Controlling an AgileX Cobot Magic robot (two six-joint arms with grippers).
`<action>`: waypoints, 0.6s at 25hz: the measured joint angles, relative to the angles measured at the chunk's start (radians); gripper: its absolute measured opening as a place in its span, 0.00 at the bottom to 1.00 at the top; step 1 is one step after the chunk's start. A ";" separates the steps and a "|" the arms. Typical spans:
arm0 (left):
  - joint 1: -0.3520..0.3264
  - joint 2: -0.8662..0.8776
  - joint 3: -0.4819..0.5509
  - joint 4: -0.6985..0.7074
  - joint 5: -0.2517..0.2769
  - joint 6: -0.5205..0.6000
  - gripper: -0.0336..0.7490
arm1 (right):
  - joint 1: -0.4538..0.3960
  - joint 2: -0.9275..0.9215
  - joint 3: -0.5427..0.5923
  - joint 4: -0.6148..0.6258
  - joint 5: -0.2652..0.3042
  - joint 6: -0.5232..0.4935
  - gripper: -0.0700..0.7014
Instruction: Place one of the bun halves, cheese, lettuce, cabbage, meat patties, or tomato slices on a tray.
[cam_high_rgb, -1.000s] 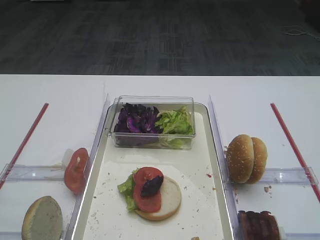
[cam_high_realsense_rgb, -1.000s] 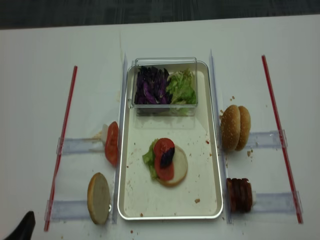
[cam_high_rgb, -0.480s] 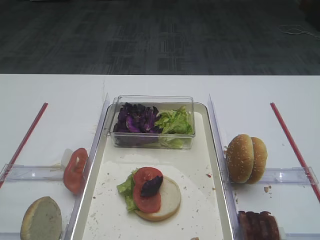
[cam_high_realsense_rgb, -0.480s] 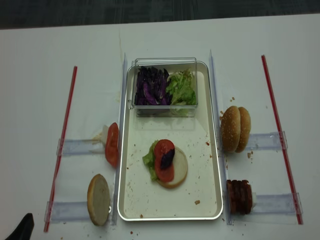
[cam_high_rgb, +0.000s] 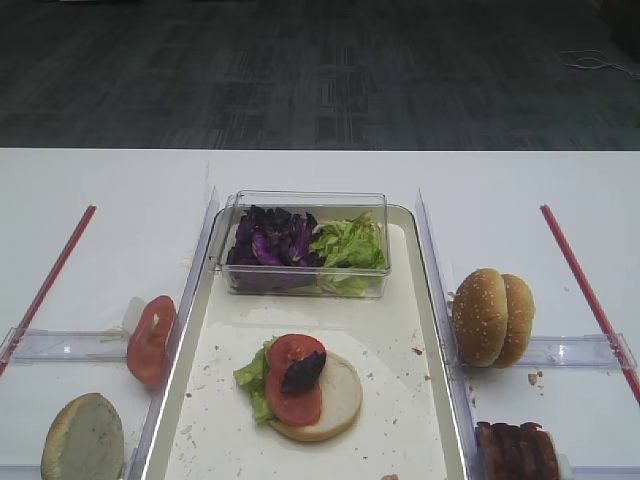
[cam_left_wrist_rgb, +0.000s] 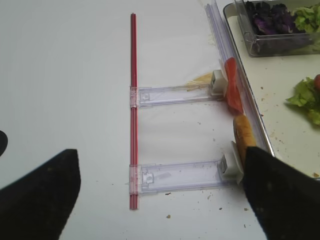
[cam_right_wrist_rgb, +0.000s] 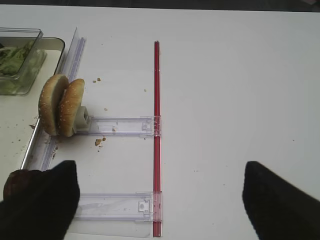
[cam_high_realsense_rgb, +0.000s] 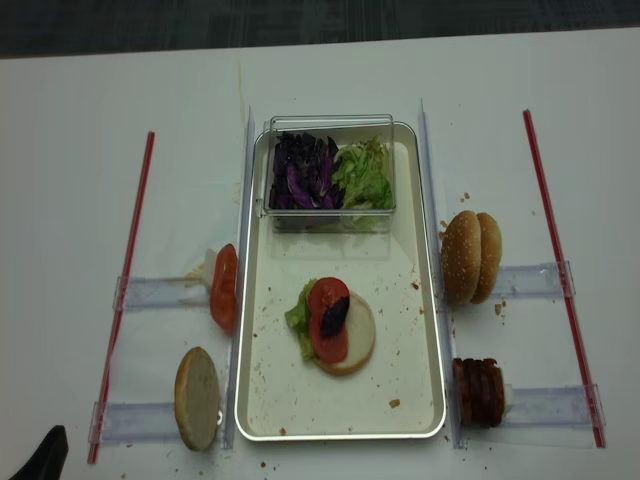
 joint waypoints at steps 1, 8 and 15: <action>0.000 0.000 0.000 0.000 0.000 0.000 0.86 | 0.000 0.000 0.000 0.000 0.000 0.000 0.98; 0.000 0.000 0.000 0.000 0.000 0.000 0.86 | 0.000 0.000 0.000 0.000 0.000 0.000 0.98; 0.000 0.000 0.000 0.000 0.000 -0.001 0.86 | 0.000 0.000 0.000 0.000 0.000 0.000 0.98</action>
